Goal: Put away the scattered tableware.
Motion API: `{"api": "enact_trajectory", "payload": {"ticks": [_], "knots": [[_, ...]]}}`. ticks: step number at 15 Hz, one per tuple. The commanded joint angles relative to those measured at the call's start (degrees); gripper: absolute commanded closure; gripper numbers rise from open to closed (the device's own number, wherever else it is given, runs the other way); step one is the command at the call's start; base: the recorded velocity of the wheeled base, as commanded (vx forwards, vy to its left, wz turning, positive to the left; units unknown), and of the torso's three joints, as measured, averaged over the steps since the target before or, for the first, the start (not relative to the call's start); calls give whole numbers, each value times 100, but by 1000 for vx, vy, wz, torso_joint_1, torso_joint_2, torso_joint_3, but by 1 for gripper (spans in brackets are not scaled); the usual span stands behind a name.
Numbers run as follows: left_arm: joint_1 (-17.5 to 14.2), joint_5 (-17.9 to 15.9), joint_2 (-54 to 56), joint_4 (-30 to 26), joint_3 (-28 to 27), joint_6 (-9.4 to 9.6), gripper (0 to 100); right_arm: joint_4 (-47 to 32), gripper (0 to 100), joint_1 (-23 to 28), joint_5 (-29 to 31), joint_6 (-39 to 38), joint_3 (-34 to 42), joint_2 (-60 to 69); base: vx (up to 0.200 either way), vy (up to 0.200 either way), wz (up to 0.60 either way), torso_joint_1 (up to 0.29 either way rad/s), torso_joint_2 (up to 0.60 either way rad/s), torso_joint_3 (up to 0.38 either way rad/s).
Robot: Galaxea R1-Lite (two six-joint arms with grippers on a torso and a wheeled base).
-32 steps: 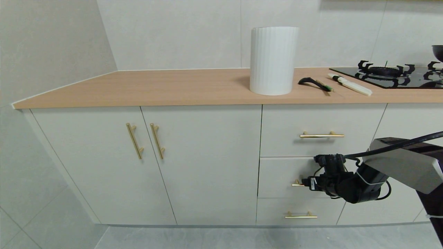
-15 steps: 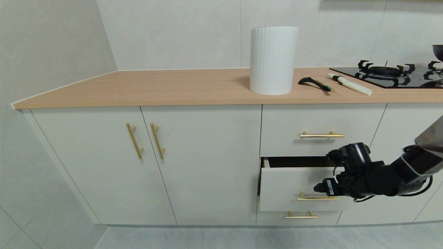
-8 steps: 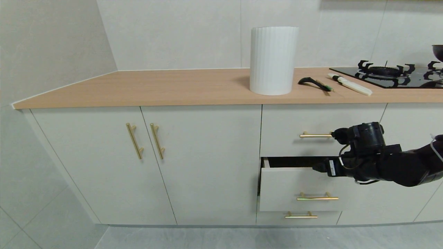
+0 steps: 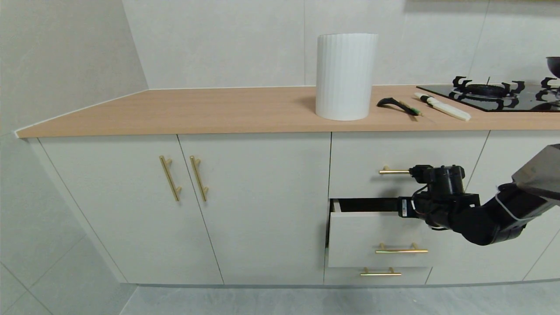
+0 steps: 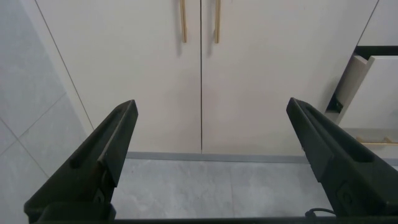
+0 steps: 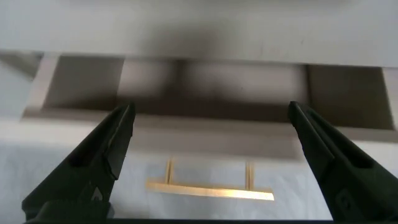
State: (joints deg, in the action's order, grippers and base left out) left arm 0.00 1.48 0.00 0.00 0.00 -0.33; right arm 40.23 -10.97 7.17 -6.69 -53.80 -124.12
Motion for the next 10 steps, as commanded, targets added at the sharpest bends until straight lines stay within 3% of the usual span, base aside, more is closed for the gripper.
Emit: {"api": "enact_trajectory", "payload": {"ticks": [1,10], "knots": [[0,2,0,0,0,-2,0,64,0,-1,39,-16,-96,-402,0,0,0,0,0,0],[0,2,0,0,0,-2,0,-15,0,16,57,1,-78,-305,0,0,0,0,0,0]]}}
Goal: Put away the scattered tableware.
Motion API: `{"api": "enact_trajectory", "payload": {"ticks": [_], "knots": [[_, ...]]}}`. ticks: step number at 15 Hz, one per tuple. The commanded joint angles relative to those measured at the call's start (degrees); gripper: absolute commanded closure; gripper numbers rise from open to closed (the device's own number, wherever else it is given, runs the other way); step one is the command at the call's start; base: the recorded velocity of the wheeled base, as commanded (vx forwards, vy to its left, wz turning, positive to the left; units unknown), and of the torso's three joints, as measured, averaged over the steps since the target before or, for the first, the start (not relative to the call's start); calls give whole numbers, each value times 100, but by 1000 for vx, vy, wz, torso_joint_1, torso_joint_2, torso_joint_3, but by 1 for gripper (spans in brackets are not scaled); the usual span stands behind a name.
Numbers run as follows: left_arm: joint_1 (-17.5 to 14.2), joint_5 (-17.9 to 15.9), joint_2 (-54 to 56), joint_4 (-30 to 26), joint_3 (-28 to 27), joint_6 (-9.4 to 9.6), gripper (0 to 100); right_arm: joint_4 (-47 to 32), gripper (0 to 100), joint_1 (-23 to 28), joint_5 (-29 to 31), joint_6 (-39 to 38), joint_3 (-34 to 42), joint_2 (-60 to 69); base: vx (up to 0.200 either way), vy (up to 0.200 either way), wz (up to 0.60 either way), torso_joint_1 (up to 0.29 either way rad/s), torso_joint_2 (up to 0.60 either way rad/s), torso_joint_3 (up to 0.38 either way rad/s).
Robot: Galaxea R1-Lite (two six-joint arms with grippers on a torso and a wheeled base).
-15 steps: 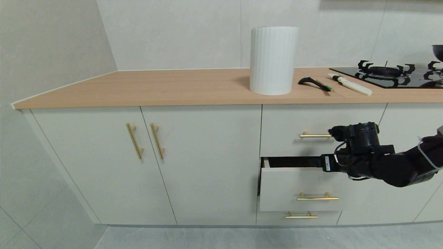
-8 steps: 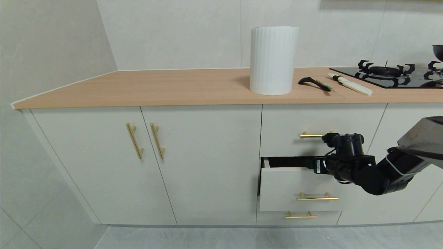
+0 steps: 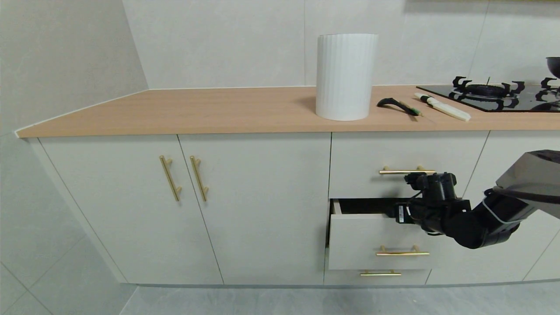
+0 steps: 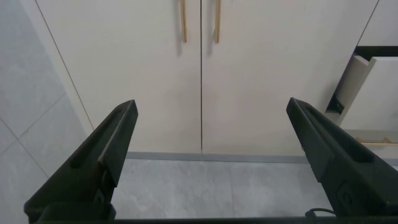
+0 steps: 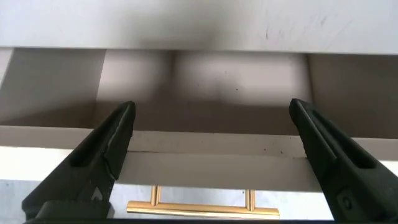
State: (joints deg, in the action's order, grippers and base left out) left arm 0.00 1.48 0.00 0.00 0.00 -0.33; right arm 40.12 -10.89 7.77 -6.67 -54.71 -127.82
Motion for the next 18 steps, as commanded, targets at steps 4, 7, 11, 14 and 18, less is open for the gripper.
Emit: {"api": "enact_trajectory", "payload": {"ticks": [4,7,11,14,18], "knots": [[0,2,0,0,0,-2,0,-92,0,8,-29,8,145,284,0,0,0,0,0,0],[0,2,0,0,0,-2,0,-628,0,-10,-144,43,250,583,0,0,0,0,0,0],[0,2,0,0,0,-2,0,-918,0,-142,-574,271,540,881,0,0,0,0,0,0],[0,2,0,0,0,-2,0,-1050,0,-159,-601,640,743,987,0,0,0,0,0,0],[0,2,0,0,0,-2,0,-1340,0,-291,-724,816,918,1207,0,0,0,0,0,0]]}}
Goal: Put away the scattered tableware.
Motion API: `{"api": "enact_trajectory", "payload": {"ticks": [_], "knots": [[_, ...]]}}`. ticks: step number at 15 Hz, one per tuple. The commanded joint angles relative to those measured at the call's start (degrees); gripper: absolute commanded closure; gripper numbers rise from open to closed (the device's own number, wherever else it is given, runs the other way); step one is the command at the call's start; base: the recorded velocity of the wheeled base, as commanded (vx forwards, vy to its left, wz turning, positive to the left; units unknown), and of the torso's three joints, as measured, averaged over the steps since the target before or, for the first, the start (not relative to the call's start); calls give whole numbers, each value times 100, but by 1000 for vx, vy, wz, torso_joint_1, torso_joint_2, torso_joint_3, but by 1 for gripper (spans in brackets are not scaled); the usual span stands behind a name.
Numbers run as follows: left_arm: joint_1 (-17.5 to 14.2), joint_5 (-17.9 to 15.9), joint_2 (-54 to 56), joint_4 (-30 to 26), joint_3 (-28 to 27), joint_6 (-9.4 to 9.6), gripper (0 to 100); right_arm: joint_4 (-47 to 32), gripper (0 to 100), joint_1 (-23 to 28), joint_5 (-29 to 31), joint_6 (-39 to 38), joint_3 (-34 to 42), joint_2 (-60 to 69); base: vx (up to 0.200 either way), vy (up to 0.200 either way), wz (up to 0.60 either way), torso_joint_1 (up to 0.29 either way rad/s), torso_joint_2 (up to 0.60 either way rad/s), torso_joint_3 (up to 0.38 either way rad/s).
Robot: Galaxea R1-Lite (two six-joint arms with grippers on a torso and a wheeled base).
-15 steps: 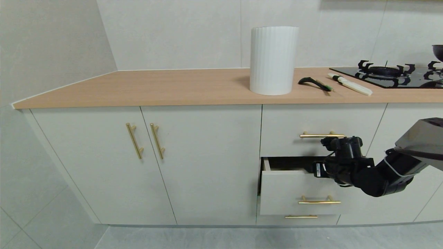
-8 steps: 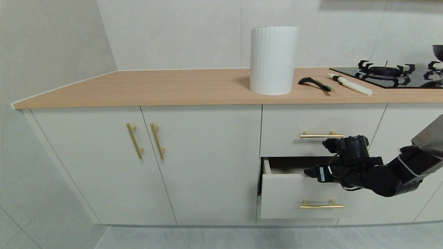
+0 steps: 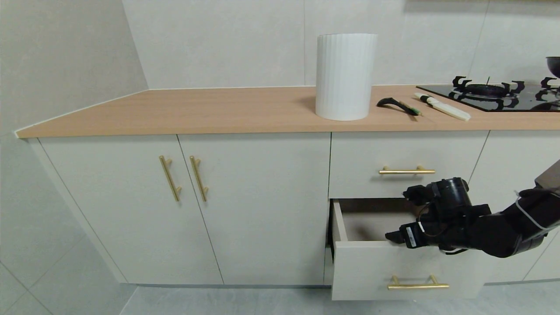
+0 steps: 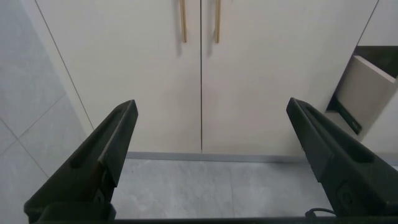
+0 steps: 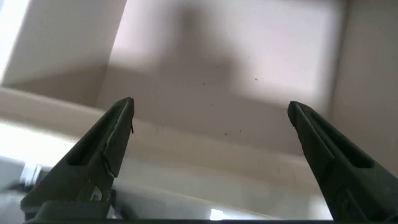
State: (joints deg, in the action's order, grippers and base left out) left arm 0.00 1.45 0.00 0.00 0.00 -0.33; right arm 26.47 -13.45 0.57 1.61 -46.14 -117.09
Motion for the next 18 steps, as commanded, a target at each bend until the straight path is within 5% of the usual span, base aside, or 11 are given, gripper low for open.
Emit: {"api": "enact_trajectory", "payload": {"ticks": [1,18], "knots": [[0,4,0,0,0,-2,0,-63,0,-62,-13,76,88,187,0,0,0,0,0,0],[0,4,0,0,0,-2,0,-2488,0,-1011,-5,1008,457,1320,0,0,0,0,0,0]]}}
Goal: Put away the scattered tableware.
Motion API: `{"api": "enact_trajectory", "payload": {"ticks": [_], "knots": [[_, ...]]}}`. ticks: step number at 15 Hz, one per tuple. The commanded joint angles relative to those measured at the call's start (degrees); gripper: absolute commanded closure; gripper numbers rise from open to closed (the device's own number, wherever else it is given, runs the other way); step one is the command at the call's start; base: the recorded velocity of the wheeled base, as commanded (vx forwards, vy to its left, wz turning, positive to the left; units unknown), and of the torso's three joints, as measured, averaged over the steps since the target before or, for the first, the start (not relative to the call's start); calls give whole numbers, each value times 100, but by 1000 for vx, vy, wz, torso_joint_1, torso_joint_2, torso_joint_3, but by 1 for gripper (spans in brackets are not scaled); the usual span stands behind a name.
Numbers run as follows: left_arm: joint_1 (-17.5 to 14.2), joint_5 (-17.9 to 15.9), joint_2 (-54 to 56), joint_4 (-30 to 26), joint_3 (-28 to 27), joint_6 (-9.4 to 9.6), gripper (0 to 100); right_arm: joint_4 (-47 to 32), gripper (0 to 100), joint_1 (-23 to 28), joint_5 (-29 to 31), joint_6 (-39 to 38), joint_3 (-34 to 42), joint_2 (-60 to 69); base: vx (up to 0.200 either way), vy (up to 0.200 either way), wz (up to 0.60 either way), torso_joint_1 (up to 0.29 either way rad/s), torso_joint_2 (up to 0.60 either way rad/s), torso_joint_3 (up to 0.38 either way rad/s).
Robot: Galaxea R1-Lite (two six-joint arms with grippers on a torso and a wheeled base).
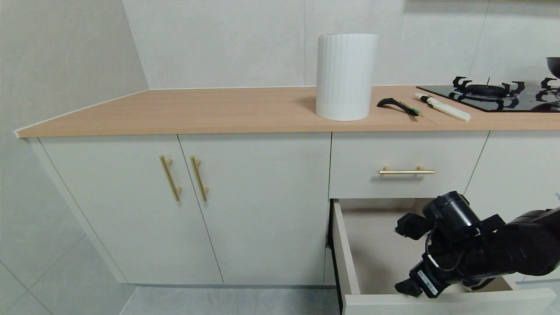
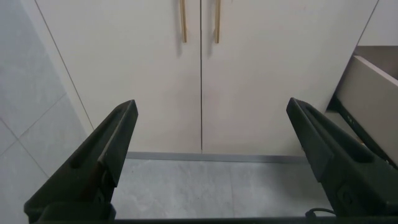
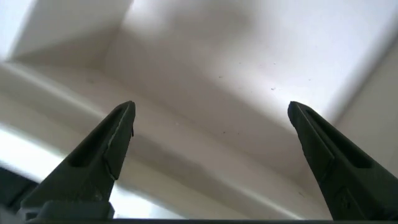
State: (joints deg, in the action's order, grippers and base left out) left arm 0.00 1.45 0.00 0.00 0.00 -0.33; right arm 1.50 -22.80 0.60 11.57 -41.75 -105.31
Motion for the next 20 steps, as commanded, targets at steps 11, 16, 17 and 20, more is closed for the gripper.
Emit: {"api": "enact_trajectory", "payload": {"ticks": [11,16,17,20], "knots": [[0,4,0,0,0,-2,0,-1117,0,-586,292,179,-87,345,0,0,0,0,0,0],[0,4,0,0,0,-2,0,-1152,0,-129,345,-1869,-1318,459,0,0,0,0,0,0],[0,4,0,0,0,-2,0,-1152,0,56,309,-2097,-1459,477,0,0,0,0,0,0],[0,4,0,0,0,-2,0,-1108,0,469,301,-2071,-1573,635,0,0,0,0,0,0]]}}
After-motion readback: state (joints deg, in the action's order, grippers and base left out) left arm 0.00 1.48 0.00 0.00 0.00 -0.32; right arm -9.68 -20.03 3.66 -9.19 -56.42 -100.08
